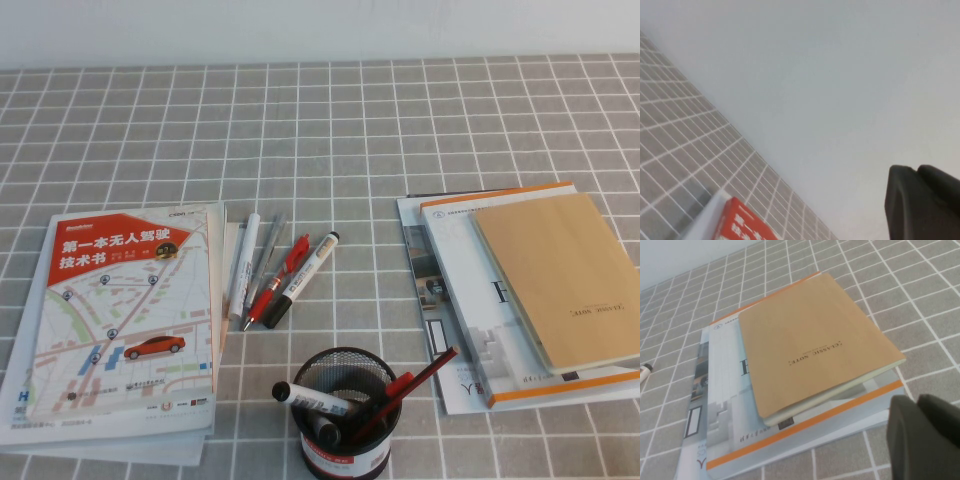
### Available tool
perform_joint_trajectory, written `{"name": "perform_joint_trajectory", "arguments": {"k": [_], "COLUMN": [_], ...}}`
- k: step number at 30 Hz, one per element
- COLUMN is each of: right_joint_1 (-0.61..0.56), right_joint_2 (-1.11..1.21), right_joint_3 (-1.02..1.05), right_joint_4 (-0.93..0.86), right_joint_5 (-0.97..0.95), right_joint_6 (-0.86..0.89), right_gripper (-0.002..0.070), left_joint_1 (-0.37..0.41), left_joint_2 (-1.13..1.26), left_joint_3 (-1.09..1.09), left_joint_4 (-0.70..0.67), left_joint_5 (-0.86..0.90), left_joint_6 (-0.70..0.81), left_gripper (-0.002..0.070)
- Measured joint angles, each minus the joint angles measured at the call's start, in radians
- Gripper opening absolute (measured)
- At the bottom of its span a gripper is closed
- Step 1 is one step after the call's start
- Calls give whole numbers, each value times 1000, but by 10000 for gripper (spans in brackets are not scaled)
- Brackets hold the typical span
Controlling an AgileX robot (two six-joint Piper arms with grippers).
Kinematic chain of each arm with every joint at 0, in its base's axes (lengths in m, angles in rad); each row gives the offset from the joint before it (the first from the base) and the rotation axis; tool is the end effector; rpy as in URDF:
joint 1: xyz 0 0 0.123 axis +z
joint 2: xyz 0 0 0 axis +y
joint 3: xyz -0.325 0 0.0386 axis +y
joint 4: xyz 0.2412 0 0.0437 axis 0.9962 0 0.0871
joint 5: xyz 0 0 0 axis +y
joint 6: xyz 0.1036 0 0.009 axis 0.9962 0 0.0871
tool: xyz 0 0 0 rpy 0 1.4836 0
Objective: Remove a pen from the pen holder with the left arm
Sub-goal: 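Take a marker out of the pen holder and lay it on the table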
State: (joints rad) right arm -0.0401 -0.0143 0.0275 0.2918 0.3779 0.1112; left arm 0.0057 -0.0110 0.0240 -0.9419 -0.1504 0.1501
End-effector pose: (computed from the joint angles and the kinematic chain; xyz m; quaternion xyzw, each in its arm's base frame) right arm 0.0158 0.0104 0.1679 0.1372 0.7893 0.1440 0.5809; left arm 0.0181 0.0127 0.2153 -0.2919 0.5781 -0.2532 0.7187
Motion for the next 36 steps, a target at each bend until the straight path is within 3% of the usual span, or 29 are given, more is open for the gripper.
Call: {"name": "perform_joint_trajectory", "arguments": {"k": [3,5,13,21,27,30,33,36], "right_joint_1": [0,0,0,0,0,0,0,0], "right_joint_2": [0,0,0,0,0,0,0,0], "right_joint_3": [0,0,0,0,0,0,0,0], "right_joint_4": [0,0,0,0,0,0,0,0], "right_joint_5": [0,0,0,0,0,0,0,0], "right_joint_6": [0,0,0,0,0,0,0,0], "right_gripper": [-13,-13,-13,-13,-13,-13,-13,-13], "left_joint_1": [0,0,0,0,-5,-25,-57,-104], "left_joint_2": [0,0,240,468,660,734,789,829], "left_joint_3": [-2,-39,-383,-512,-521,-522,-526,-530], "left_joint_4": [-7,33,126,-75,-226,-287,-289,-289], "left_joint_5": [70,216,648,669,907,935,954,994], "left_joint_6": [-30,-2,324,430,853,1007,1121,1252], "left_gripper": [-1,-1,-1,-1,-1,2,64,235]}}
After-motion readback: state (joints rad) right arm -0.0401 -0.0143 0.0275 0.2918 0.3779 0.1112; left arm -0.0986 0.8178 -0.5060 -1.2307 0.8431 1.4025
